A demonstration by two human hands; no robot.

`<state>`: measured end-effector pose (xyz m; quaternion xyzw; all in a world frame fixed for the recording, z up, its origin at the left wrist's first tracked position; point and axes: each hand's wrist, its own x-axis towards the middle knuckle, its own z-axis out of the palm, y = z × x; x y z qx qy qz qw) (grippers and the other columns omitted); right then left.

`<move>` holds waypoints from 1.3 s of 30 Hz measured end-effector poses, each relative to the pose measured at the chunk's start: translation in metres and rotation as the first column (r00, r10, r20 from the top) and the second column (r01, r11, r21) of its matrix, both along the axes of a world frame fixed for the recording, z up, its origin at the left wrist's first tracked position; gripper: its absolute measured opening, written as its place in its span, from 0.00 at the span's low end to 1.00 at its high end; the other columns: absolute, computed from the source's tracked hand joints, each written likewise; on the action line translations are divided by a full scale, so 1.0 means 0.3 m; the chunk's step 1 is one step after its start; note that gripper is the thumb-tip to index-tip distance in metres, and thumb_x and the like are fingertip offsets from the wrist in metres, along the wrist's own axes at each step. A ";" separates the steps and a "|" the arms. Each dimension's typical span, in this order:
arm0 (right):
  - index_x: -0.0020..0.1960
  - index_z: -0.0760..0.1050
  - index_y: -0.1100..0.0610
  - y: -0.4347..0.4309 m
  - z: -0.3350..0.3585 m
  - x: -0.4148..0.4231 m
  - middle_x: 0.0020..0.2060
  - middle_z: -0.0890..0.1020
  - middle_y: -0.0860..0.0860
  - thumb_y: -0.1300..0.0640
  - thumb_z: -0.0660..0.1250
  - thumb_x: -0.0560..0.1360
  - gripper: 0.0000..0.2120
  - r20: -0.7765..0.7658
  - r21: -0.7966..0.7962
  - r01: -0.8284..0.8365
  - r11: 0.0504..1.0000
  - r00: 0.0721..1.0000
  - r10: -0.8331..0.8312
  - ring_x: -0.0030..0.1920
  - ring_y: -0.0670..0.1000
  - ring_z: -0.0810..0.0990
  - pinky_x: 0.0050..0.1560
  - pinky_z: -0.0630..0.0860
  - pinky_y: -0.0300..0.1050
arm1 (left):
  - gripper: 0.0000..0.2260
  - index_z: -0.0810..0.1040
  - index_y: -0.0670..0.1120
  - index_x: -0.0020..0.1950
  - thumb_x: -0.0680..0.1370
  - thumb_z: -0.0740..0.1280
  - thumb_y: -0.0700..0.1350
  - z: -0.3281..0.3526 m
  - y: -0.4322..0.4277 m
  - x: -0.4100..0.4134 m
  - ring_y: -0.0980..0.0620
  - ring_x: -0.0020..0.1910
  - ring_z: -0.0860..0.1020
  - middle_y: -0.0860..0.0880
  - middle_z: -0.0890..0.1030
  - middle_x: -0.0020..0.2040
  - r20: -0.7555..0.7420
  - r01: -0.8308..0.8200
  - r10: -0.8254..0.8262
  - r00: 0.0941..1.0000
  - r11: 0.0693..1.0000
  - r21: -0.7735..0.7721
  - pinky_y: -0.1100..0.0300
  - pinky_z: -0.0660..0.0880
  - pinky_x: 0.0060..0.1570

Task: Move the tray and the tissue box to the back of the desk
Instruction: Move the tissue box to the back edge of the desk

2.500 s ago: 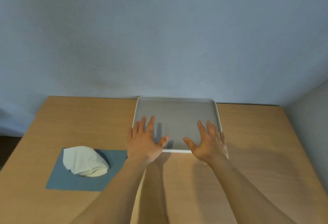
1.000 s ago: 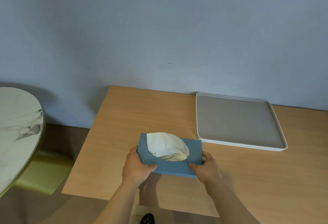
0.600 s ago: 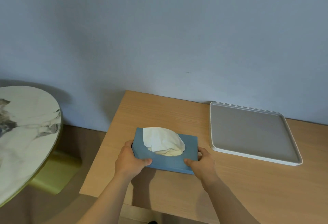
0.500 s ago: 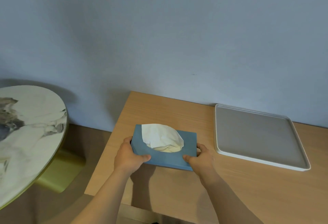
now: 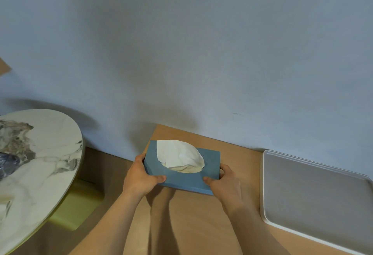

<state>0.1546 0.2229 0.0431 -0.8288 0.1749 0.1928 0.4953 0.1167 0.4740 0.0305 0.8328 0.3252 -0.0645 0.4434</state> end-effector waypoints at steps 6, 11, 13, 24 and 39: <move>0.66 0.74 0.50 0.059 -0.037 0.126 0.53 0.84 0.50 0.54 0.78 0.69 0.27 -0.010 -0.062 -0.007 0.998 1.000 0.006 0.53 0.53 0.83 0.56 0.82 0.56 | 0.43 0.65 0.53 0.71 0.61 0.83 0.49 -0.040 0.051 0.133 0.51 0.51 0.74 0.57 0.73 0.55 -0.001 0.019 -0.019 1.000 1.000 -0.004 0.56 0.73 0.43; 0.66 0.74 0.50 0.155 -0.086 0.191 0.51 0.84 0.49 0.54 0.78 0.69 0.27 -0.039 -0.081 0.034 0.996 0.999 -0.037 0.50 0.52 0.83 0.53 0.83 0.55 | 0.43 0.65 0.53 0.72 0.62 0.83 0.47 -0.090 0.148 0.235 0.52 0.52 0.72 0.57 0.72 0.55 -0.019 0.040 -0.041 0.999 0.999 -0.027 0.56 0.73 0.45; 0.66 0.74 0.49 0.198 -0.103 0.206 0.48 0.83 0.46 0.55 0.78 0.69 0.27 -0.053 -0.084 0.062 0.995 0.996 -0.066 0.49 0.51 0.83 0.52 0.83 0.54 | 0.43 0.65 0.53 0.72 0.62 0.83 0.46 -0.108 0.190 0.264 0.52 0.53 0.72 0.57 0.72 0.56 -0.026 0.064 -0.065 0.998 0.997 -0.043 0.57 0.72 0.45; 0.72 0.69 0.48 0.328 -0.152 0.216 0.56 0.81 0.49 0.53 0.75 0.72 0.30 -0.035 -0.212 0.125 0.969 0.990 -0.135 0.56 0.55 0.80 0.56 0.81 0.58 | 0.43 0.66 0.56 0.71 0.61 0.83 0.49 -0.185 0.296 0.334 0.55 0.54 0.75 0.61 0.75 0.56 -0.010 0.146 -0.148 0.989 0.983 -0.113 0.61 0.72 0.43; 0.82 0.47 0.53 0.357 -0.130 0.136 0.82 0.51 0.50 0.30 0.69 0.69 0.53 0.067 -0.636 -0.306 0.708 0.892 0.446 0.82 0.52 0.49 0.76 0.63 0.50 | 0.61 0.44 0.52 0.81 0.58 0.63 0.80 -0.143 0.311 0.274 0.51 0.79 0.55 0.54 0.49 0.81 -0.100 0.573 -0.591 0.800 0.706 0.417 0.50 0.62 0.74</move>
